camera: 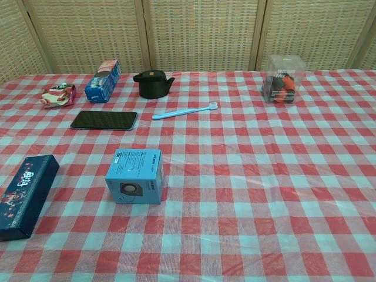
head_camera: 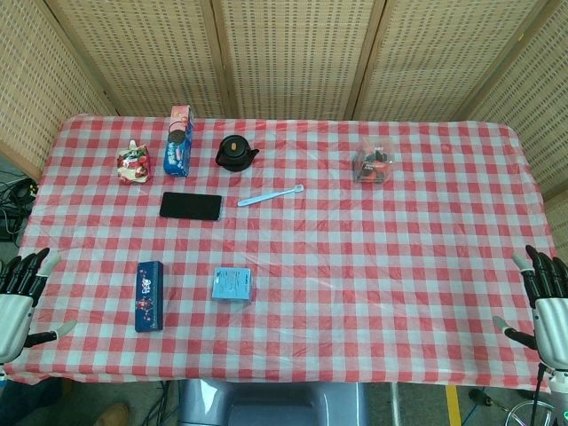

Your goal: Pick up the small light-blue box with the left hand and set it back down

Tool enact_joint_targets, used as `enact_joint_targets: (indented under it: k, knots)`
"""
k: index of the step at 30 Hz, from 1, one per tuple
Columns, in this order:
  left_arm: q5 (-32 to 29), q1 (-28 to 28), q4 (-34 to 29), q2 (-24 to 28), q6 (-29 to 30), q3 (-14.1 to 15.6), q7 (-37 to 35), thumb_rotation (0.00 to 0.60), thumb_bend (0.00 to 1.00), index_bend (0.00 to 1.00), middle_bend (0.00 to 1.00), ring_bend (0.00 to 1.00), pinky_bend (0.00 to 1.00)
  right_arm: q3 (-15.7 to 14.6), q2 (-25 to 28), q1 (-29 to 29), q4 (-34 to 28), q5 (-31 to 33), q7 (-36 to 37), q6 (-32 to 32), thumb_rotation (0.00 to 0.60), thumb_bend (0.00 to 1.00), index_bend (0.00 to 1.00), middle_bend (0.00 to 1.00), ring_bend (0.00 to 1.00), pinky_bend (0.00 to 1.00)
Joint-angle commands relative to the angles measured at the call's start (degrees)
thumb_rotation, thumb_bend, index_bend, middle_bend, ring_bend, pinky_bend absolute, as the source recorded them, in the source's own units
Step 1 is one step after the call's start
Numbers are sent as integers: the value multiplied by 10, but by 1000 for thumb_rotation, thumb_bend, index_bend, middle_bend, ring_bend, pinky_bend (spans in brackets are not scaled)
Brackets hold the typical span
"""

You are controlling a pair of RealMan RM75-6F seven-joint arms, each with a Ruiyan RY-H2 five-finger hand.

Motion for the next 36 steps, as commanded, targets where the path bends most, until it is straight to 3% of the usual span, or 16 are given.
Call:
enact_joint_targets:
  k: [1,7,18,23,28,36]
  knots:
    - [0,-1,0,-1,-2,0,1,600,0,0,0,0,0,0,0,0,0,0,0,0,600,0,61,0,0,0]
    - [9,-24,0,-9,-34,-1,16,600,0,0,0,0,0,1,1,0,-2,2,1,0,600,0,61,0,0,0]
    - [45,-166,-45,-82,-202,-37,129,600,0,0,0,0,13,10,0,5,0,22,-2,-13,600,0,61,0,0,0]
    - [7,-213,-57,-124,-272,-57,194,600,0,0,0,0,45,13,-2,7,3,32,-5,-20,600,0,61,0,0,0]
    - [-77,-261,-42,-188,-346,-86,284,600,0,0,0,16,96,16,-4,10,8,43,-7,-29,600,0,61,0,0,0]
    - [-166,-319,20,-283,-383,-116,352,600,0,0,22,120,230,20,-9,15,15,57,-12,-42,600,0,61,0,0,0]
